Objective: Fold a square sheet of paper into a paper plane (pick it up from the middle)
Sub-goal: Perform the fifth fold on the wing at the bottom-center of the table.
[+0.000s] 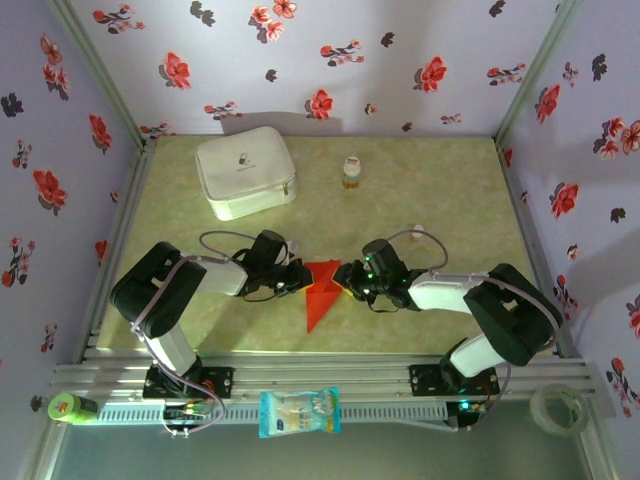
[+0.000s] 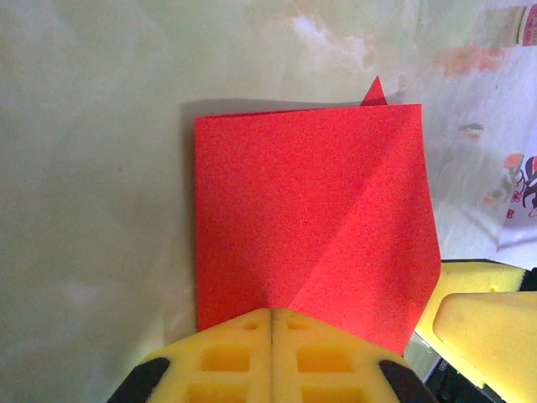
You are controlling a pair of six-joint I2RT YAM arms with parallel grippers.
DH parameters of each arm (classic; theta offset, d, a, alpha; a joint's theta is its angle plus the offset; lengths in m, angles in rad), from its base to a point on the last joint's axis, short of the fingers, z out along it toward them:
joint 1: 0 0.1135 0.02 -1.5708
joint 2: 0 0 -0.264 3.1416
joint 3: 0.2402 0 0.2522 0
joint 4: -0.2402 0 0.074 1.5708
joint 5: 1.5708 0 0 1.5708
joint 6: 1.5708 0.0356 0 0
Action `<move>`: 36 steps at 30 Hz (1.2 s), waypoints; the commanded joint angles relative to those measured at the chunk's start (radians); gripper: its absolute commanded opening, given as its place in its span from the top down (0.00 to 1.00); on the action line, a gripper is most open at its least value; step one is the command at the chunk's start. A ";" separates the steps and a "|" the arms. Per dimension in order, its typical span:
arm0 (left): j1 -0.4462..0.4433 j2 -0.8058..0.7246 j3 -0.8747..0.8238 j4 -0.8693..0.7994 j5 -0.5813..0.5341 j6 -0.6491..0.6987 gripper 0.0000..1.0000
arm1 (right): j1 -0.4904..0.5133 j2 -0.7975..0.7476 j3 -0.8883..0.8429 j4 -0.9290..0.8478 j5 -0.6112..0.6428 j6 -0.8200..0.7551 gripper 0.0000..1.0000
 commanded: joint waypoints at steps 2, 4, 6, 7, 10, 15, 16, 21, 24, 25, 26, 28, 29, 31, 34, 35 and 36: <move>-0.006 0.010 0.000 -0.027 0.011 0.021 0.94 | -0.023 0.013 -0.003 0.033 -0.042 -0.053 0.63; -0.007 0.010 0.002 -0.029 0.012 0.021 0.94 | -0.031 0.020 0.003 0.032 -0.052 -0.066 0.63; -0.006 0.009 0.007 -0.032 0.012 0.023 0.94 | -0.040 0.028 0.008 0.031 -0.062 -0.075 0.63; -0.006 0.009 0.006 -0.034 0.011 0.024 0.94 | -0.043 0.031 0.008 0.035 -0.065 -0.077 0.63; -0.006 0.009 0.009 -0.036 0.011 0.025 0.94 | -0.052 0.044 0.007 0.061 -0.090 -0.080 0.63; -0.005 0.009 0.006 -0.032 0.012 0.022 0.94 | -0.062 0.068 0.006 0.080 -0.108 -0.083 0.63; -0.006 0.008 0.007 -0.032 0.011 0.021 0.94 | -0.064 0.072 0.006 0.085 -0.111 -0.083 0.64; -0.006 0.004 0.008 -0.035 0.011 0.021 0.94 | -0.073 0.090 0.006 0.120 -0.139 -0.082 0.64; -0.005 0.004 0.011 -0.035 0.012 0.021 0.94 | -0.076 0.109 0.012 0.143 -0.172 -0.092 0.67; -0.006 0.003 0.012 -0.035 0.011 0.021 0.94 | -0.076 0.115 0.014 0.147 -0.183 -0.095 0.68; -0.005 0.000 0.011 -0.037 0.012 0.021 0.94 | -0.077 0.123 0.019 0.149 -0.196 -0.102 0.68; -0.006 -0.006 0.013 -0.038 0.012 0.019 0.94 | -0.079 0.133 0.024 0.136 -0.197 -0.116 0.69; -0.005 -0.012 0.016 -0.041 0.012 0.020 0.94 | -0.082 0.137 0.027 0.128 -0.194 -0.120 0.69; -0.005 -0.028 0.020 -0.047 0.012 0.021 0.94 | -0.088 0.147 0.027 0.126 -0.193 -0.126 0.72; -0.005 -0.048 0.032 -0.061 0.011 0.024 0.93 | -0.093 0.158 0.027 0.128 -0.196 -0.128 0.75; -0.005 -0.052 0.038 -0.068 0.012 0.027 0.93 | -0.094 0.160 0.029 0.126 -0.196 -0.128 0.77; -0.005 -0.056 0.044 -0.073 0.012 0.029 0.92 | -0.095 0.162 0.029 0.124 -0.197 -0.127 0.79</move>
